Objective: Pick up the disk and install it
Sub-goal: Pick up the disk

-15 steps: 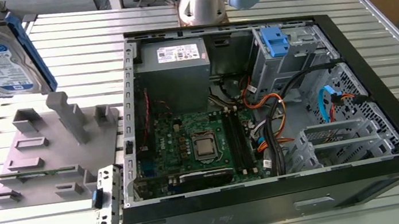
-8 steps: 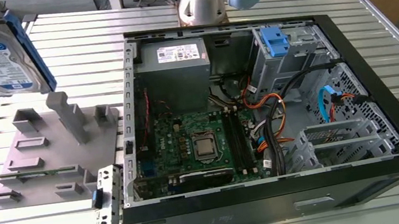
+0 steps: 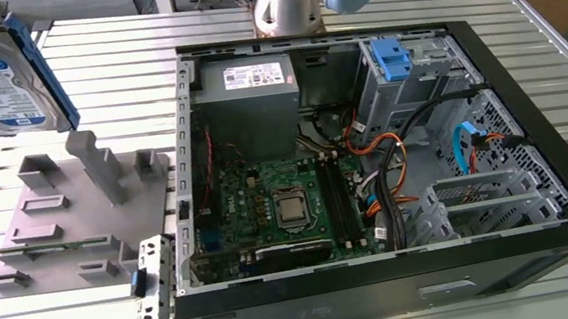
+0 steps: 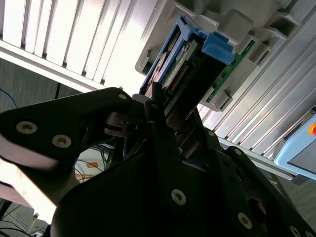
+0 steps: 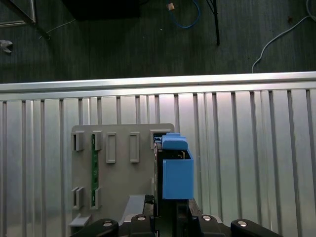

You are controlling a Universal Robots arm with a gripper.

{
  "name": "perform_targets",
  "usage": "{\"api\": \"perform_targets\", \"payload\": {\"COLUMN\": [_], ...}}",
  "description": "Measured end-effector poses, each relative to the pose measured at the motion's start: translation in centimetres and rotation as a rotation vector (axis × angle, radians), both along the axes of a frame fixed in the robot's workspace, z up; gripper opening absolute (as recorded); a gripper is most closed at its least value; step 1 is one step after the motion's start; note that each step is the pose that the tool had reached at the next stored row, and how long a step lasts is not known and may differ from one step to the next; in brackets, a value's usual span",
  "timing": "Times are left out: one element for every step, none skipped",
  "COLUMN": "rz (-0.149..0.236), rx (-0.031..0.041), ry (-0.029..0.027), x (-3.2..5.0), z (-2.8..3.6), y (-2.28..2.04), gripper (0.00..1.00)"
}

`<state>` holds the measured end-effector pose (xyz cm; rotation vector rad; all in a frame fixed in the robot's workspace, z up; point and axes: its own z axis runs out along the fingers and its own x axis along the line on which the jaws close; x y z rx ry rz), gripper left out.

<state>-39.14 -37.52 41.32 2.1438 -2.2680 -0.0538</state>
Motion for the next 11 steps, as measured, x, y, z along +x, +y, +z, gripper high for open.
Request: {"api": "perform_targets", "payload": {"rz": [0.000, 0.000, 0.000, 0.000, 0.000, 0.000, 0.000, 0.000, 0.000, 0.000, 0.000], "rx": [0.0000, 0.0000, 0.0000, 0.0000, 0.0000, -0.0001, -0.0002, -0.0001, -0.0001, 0.0000, 0.0000], "ry": [0.0000, 0.0001, 0.0000, 0.0000, 0.0000, 0.0001, 0.0003, 0.0003, 0.0001, 0.0001, 0.0001], "x": [0.00, 0.00, 0.00, 0.00, 0.00, 0.00, 0.00, 0.00, 0.00, 0.00, 0.00], "z": [0.00, 0.00, 0.00, 0.00, 0.01, 0.03, 0.09, 0.17, 0.26, 0.36, 0.47], "y": [0.00, 0.00, 0.00, 0.00, 0.00, 0.00, 0.00, 0.00, 0.00, 0.00, 0.00], "gripper": [0.35, 0.35, 0.35, 0.35, 0.35, 0.35, 0.35, 0.35, 0.35, 0.35, 0.35]}}
